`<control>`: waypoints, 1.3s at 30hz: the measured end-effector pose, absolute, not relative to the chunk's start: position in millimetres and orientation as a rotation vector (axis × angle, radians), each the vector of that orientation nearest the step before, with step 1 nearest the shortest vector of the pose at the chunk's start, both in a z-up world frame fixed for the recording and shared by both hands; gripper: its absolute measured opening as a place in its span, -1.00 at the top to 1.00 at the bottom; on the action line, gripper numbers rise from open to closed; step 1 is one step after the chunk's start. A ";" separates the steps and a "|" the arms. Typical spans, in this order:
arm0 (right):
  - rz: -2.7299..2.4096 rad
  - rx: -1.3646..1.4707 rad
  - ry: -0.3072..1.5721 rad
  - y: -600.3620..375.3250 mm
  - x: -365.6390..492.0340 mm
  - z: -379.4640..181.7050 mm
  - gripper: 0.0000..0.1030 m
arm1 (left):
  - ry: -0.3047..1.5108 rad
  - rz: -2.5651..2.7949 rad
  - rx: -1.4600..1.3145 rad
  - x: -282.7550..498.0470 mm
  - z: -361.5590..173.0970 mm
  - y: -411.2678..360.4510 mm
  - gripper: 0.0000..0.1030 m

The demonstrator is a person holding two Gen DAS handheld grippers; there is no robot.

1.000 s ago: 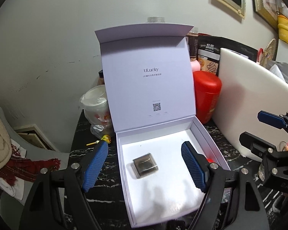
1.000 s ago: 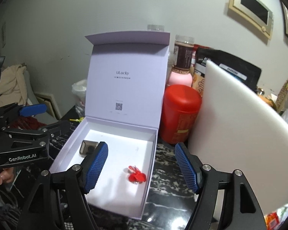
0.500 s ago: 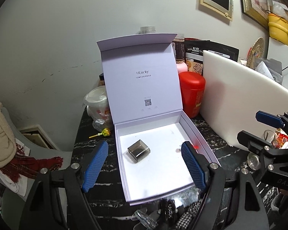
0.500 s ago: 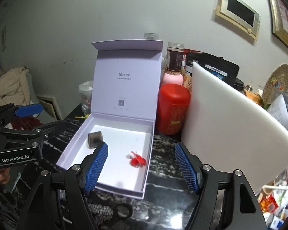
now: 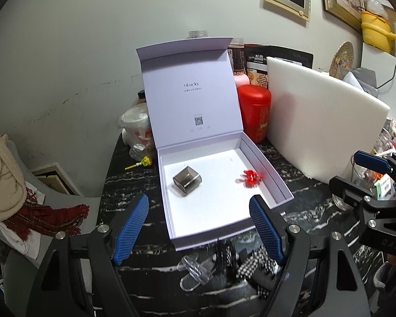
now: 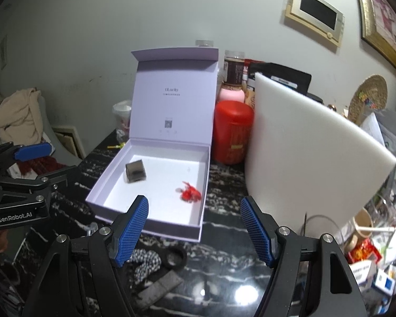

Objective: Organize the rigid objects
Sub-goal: 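Withdraw both tools from the box back toward the table clutter, then grasp the black product box with the right tool while the left tool grasps the clear slipper holder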

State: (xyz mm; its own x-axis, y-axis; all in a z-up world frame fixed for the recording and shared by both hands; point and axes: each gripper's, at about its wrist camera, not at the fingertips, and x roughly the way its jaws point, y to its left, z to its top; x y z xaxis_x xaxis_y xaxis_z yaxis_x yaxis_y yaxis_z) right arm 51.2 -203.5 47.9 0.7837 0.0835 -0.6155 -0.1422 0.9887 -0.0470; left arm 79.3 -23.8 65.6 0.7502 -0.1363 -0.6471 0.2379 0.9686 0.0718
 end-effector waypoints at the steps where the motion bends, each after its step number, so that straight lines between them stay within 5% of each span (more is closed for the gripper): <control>1: 0.126 -0.095 0.662 -202.7 48.1 46.2 -0.42 | 0.694 -0.207 0.154 76.1 64.7 -23.4 -0.53; 39: 0.102 0.001 0.845 -192.5 2.2 -45.8 -0.42 | 0.839 -0.243 0.102 31.5 -14.9 4.3 -0.53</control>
State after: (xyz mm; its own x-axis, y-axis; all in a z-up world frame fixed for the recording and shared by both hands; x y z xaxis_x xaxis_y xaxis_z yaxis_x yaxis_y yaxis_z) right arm 2.2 -192.5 -45.8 0.6589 0.0902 -0.7468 -0.0894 0.9951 0.0413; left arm 31.5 4.3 -14.9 0.6428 -0.1726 -0.7463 0.2528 0.9675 -0.0060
